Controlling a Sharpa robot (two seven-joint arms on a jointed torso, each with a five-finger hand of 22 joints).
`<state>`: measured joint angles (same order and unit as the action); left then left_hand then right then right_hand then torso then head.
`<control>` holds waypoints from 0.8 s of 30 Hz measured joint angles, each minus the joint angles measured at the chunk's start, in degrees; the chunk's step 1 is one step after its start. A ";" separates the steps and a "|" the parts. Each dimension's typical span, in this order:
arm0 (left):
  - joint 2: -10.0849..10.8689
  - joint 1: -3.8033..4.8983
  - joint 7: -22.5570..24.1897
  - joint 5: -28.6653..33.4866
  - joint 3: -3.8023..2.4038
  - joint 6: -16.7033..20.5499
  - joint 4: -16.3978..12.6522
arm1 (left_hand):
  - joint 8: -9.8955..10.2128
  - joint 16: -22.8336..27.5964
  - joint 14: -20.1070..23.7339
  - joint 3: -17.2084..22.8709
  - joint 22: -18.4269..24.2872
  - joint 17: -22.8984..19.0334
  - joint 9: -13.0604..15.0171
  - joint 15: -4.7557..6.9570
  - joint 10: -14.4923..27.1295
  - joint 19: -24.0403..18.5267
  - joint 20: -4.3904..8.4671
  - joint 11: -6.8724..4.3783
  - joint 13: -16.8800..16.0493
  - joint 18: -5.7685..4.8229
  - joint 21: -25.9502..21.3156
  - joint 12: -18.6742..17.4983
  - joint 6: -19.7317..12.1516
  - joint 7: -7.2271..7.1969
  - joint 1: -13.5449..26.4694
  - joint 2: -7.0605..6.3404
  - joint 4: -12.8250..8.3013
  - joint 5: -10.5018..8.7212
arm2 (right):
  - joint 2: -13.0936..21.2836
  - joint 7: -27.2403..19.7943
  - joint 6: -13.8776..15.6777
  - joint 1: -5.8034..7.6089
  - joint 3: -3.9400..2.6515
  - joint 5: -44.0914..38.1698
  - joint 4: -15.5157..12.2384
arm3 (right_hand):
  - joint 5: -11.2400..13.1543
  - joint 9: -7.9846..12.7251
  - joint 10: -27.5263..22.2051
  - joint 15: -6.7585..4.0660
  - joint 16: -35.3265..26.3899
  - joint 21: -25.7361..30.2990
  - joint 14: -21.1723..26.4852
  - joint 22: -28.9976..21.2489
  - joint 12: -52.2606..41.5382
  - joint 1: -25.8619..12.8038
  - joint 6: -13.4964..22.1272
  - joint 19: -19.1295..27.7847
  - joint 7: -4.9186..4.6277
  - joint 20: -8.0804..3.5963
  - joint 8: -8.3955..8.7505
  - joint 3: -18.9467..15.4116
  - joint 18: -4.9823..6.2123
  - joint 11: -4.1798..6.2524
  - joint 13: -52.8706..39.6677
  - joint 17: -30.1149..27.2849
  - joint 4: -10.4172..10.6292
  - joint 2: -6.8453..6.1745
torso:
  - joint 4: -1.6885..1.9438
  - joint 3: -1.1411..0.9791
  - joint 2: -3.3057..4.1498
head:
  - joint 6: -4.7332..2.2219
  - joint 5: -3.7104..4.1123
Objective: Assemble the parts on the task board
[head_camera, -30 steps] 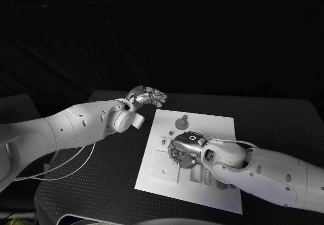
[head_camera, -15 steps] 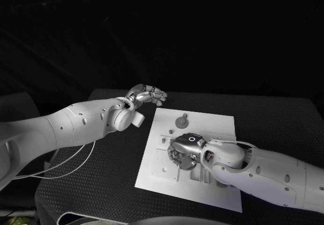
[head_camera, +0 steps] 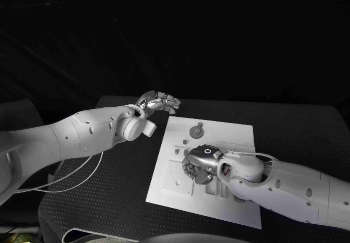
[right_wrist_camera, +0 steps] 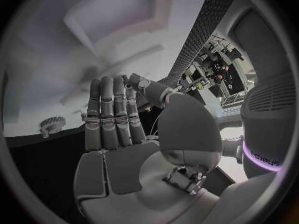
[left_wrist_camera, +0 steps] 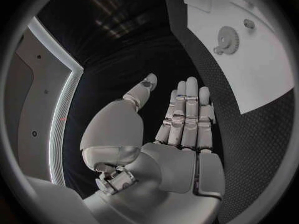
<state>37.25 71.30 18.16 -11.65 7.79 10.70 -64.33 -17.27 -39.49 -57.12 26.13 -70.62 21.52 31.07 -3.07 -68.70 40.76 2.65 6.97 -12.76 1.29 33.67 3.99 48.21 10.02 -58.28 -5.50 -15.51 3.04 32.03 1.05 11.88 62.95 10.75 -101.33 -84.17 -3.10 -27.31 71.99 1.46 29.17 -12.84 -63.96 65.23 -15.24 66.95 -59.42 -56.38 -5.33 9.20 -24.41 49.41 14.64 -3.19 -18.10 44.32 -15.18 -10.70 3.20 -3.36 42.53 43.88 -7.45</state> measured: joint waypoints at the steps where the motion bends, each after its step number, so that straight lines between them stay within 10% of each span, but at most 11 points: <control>1: 0.03 0.00 -0.01 0.01 0.00 0.00 0.00 | 0.00 0.00 0.00 0.00 0.00 0.00 0.00 0.00 0.00 0.00 0.00 0.00 0.00 -0.01 0.00 0.00 0.00 0.00 0.00 0.00 0.00 0.00 | 0.00 0.00 0.04 0.00 0.03 -0.04 0.01 | 0.00 0.00 0.00 0.00 0.00 0.00 0.00 0.00 0.00 0.00 0.00 0.00 0.00 0.00 0.00 0.00 0.00 0.00 0.00 0.02 0.00 0.00 | -0.01 -0.01 0.00 | 0.00 0.01; 24: 0.02 0.00 -0.30 0.12 0.00 -0.09 -0.05 | 0.00 0.22 0.00 0.16 -0.04 0.10 -0.01 0.00 0.21 0.00 0.00 -0.20 0.01 -0.01 0.00 0.00 0.00 0.00 0.00 0.00 0.16 0.00 | -1.22 1.10 0.40 -0.05 0.28 -0.71 0.19 | 0.00 -0.21 -0.14 0.00 -1.08 0.33 0.00 0.11 0.84 0.01 0.31 0.03 -0.30 0.03 0.79 0.16 0.03 -0.33 -0.33 0.46 -0.16 -0.01 | 0.06 0.10 0.05 | -0.11 0.22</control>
<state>37.27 71.30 17.87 -11.53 7.79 10.61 -64.38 -17.27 -39.26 -57.12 26.28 -70.67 21.63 31.05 -3.07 -68.49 40.75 2.64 6.76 -12.75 1.28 33.67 3.99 48.21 10.02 -58.28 -5.50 -15.35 3.04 30.82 2.14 12.28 62.90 11.03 -102.04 -83.98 -3.10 -27.51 71.84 1.46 28.10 -12.52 -63.95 65.33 -14.40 66.96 -59.11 -56.35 -5.63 9.23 -23.62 49.57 14.67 -3.53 -18.43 44.78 -15.34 -10.71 3.26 -3.26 42.58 43.77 -7.23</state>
